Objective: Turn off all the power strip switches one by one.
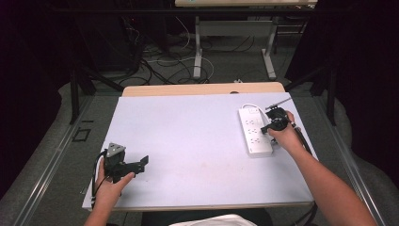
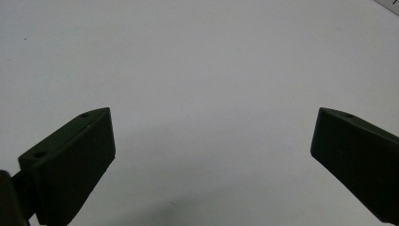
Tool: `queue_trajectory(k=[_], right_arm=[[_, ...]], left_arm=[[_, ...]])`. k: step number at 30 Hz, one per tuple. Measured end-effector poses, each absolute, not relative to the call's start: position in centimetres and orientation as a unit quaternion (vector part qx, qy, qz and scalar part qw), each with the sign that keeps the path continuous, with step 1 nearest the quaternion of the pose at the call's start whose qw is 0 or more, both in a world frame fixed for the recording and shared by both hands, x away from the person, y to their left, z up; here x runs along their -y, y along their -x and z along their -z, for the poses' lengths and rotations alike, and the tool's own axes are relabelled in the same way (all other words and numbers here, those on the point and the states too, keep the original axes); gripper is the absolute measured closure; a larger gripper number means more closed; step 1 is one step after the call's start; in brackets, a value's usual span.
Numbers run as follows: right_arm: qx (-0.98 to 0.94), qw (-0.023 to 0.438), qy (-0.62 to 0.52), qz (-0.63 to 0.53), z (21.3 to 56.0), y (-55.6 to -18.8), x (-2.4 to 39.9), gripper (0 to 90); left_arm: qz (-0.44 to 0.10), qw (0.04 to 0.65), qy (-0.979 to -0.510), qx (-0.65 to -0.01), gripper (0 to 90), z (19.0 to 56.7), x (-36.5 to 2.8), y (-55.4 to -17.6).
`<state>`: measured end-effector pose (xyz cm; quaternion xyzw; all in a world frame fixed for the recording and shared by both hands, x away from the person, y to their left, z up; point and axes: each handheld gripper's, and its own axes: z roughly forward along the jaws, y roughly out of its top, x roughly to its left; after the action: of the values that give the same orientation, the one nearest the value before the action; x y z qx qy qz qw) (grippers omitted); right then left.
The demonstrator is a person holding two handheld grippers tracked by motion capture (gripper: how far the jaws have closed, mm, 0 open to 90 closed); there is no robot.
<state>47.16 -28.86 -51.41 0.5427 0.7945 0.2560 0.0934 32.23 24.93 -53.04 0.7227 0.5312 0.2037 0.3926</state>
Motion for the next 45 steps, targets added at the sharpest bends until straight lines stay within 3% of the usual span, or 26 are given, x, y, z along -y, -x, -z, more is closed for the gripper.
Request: queue_trajectory(k=[45], right_arm=[[-0.801,0.098,-0.525,-0.271,49.5,-45.4,29.2,90.0]], left_arm=[[-0.204,0.410,-0.713,-0.530,0.3,52.5,-24.7,-32.4]])
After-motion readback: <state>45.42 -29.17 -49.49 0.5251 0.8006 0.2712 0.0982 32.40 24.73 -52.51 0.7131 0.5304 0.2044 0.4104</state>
